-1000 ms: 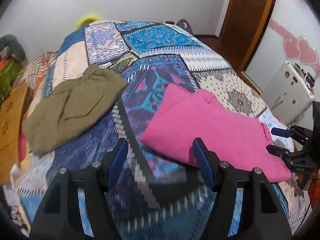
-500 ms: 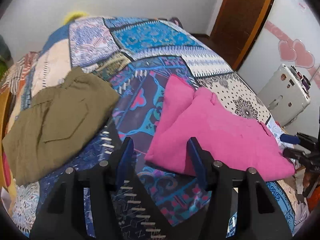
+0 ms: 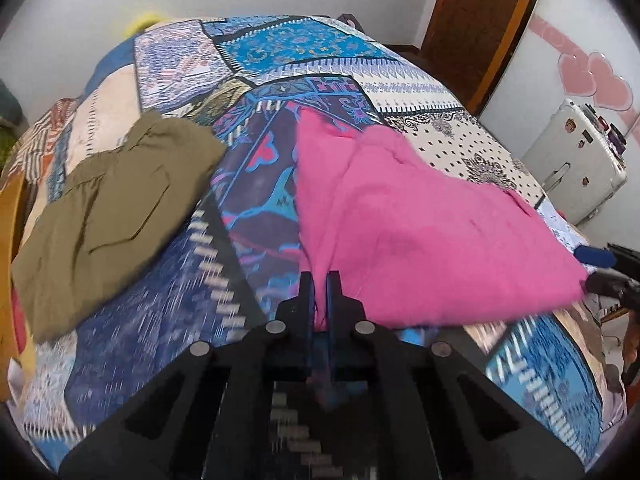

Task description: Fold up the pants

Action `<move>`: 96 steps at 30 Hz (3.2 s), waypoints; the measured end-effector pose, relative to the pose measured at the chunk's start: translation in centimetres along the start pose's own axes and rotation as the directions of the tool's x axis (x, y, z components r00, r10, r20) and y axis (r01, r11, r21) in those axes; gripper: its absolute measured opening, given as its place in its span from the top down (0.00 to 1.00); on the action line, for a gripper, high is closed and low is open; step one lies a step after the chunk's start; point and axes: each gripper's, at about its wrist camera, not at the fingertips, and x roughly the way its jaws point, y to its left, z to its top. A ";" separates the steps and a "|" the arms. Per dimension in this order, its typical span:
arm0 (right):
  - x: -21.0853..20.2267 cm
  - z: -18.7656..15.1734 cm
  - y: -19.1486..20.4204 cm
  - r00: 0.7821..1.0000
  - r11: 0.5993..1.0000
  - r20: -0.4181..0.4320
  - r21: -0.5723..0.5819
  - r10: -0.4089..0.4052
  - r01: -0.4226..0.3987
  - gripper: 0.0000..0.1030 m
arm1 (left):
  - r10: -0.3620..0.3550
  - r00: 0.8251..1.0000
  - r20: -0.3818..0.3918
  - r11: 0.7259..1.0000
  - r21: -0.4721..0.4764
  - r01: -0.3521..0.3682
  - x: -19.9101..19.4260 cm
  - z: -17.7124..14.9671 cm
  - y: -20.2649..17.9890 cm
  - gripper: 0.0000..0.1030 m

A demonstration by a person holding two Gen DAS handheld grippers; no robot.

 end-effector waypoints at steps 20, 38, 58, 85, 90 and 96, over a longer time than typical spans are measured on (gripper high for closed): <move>3.0 2.0 0.0 0.995 0.990 0.013 -0.108 -0.094 0.095 0.46 | 0.056 0.995 0.084 0.996 -0.079 -0.049 -6.4 -2.9 0.5 0.82; 3.6 1.4 -2.4 0.994 0.991 -0.049 -0.091 -0.098 0.094 0.48 | 0.022 1.000 -0.003 0.996 -0.089 -0.022 0.2 -0.5 -0.8 0.73; 5.3 6.5 -3.3 0.985 0.983 -0.009 -0.066 -0.169 0.169 0.47 | 0.079 0.994 0.070 0.992 -0.103 -0.071 -0.5 4.9 0.3 0.30; 11.0 7.8 -4.0 0.991 0.993 -0.115 -0.102 -0.063 0.052 0.83 | 0.023 1.000 -0.020 0.997 -0.074 -0.025 5.1 4.6 0.7 0.87; 9.3 8.5 -3.4 0.996 0.992 -0.065 -0.112 -0.060 0.052 0.88 | 0.064 0.997 0.037 0.996 -0.064 -0.061 3.0 4.9 -0.5 0.90; 6.6 9.7 -1.4 0.998 0.987 0.008 -0.150 -0.058 0.059 0.89 | 0.062 0.992 0.109 0.995 -0.087 -0.053 -0.4 5.2 -0.8 0.90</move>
